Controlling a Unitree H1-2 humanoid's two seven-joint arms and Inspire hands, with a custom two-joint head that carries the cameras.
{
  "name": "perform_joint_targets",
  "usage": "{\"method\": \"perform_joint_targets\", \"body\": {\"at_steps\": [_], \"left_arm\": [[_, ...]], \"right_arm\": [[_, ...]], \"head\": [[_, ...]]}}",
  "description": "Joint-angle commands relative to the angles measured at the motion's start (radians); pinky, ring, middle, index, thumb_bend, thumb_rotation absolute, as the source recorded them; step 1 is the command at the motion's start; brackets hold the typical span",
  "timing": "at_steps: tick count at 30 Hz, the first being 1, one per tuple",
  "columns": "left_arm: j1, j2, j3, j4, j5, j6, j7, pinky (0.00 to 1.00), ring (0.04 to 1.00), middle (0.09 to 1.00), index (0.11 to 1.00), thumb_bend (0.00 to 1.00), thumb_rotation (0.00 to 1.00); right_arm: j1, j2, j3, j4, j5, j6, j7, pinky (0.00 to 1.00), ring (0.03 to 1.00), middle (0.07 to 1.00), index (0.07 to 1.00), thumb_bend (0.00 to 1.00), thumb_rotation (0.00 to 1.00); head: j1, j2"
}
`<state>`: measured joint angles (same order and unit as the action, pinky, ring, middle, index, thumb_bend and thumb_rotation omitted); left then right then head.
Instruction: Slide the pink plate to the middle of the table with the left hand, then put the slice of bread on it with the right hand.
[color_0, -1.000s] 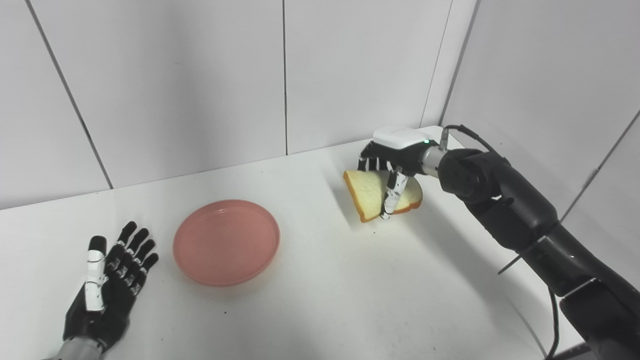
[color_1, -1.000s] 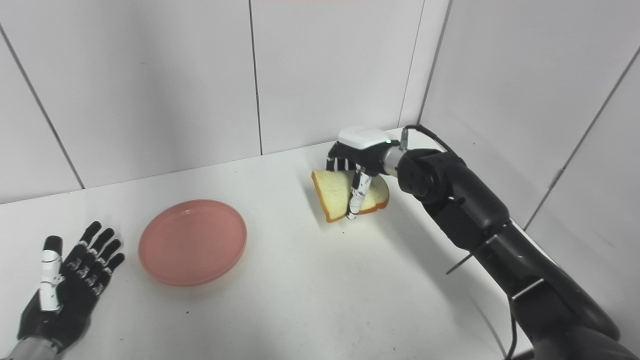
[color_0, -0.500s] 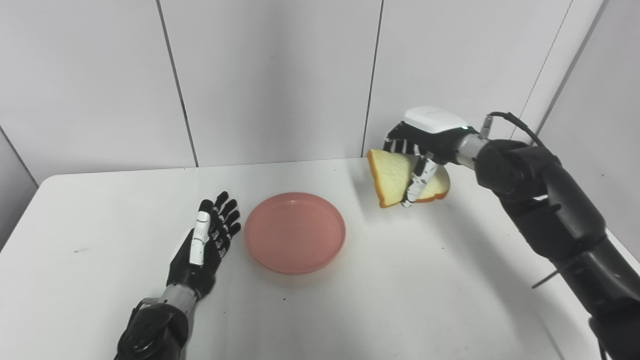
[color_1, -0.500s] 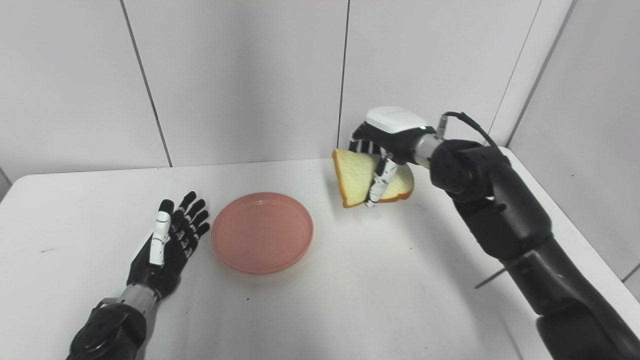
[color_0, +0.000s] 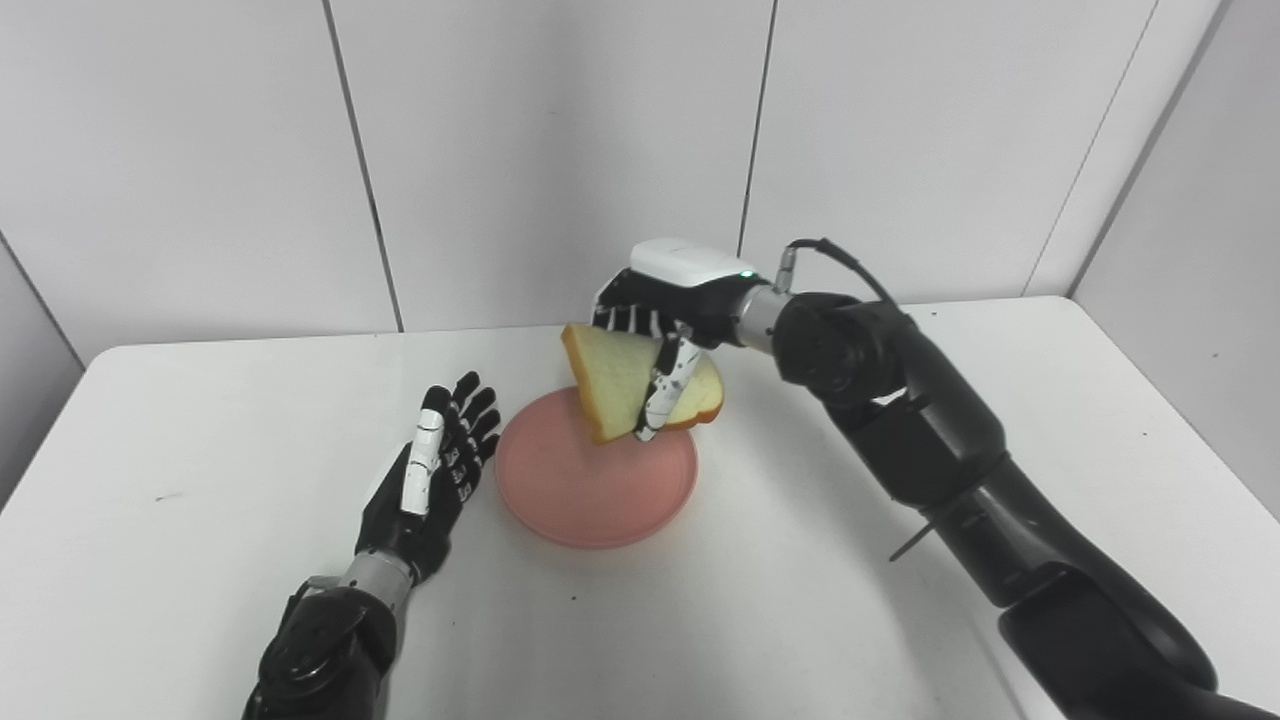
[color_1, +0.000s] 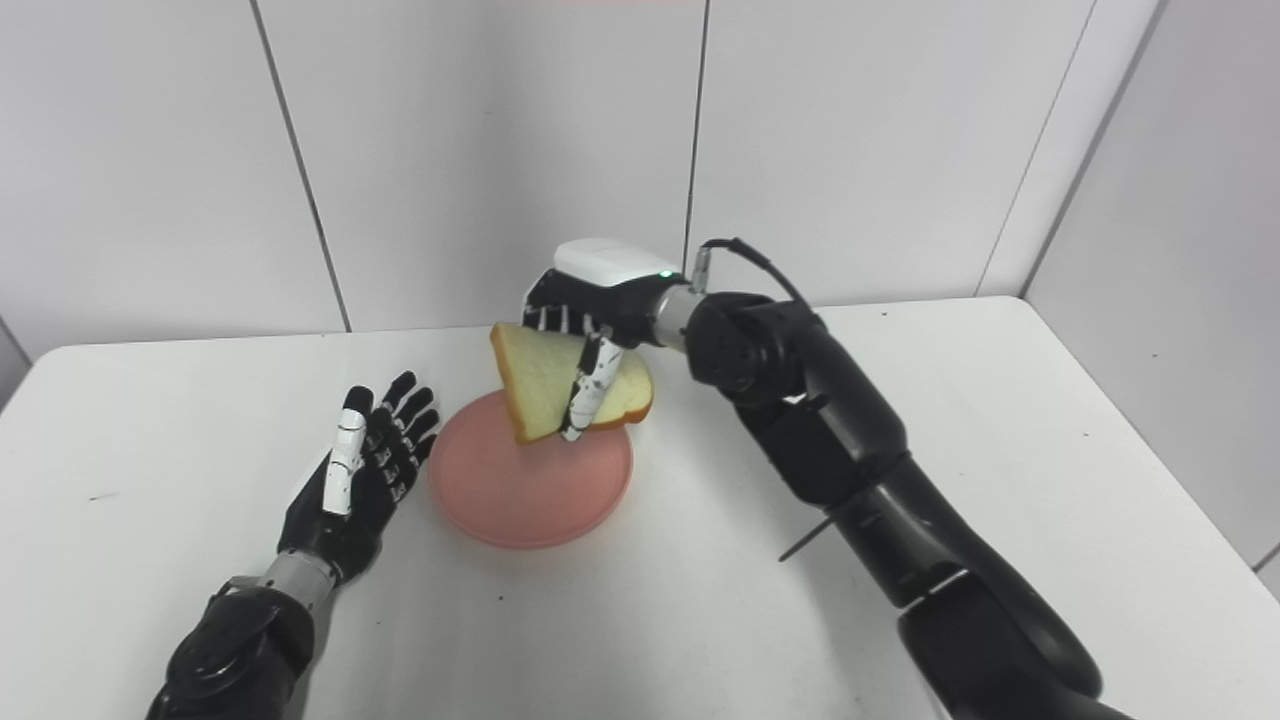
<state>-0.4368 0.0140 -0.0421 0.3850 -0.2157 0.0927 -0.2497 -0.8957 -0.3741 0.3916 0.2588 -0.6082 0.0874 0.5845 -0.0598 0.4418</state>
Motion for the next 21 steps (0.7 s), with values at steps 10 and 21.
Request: {"method": "perform_joint_targets", "body": {"at_steps": [10,21], "left_arm": [[0.026,-0.024,-0.014,0.039,0.026,0.064,0.036,1.00,1.000,0.996,0.996,0.76,1.00],[0.032,-0.032,-0.017,-0.003,0.033,0.091,0.049,1.00,1.000,0.996,0.995,0.75,1.00]], "right_arm": [[-0.085,0.044,0.023,0.069,-0.018,-0.059,-0.076,0.46,0.414,0.510,0.508,0.52,0.00],[-0.101,0.060,0.086,0.159,-0.087,-0.069,-0.093,0.49,0.455,0.521,0.466,0.52,0.00]], "head": [[0.024,0.028],[0.038,0.063]]}}
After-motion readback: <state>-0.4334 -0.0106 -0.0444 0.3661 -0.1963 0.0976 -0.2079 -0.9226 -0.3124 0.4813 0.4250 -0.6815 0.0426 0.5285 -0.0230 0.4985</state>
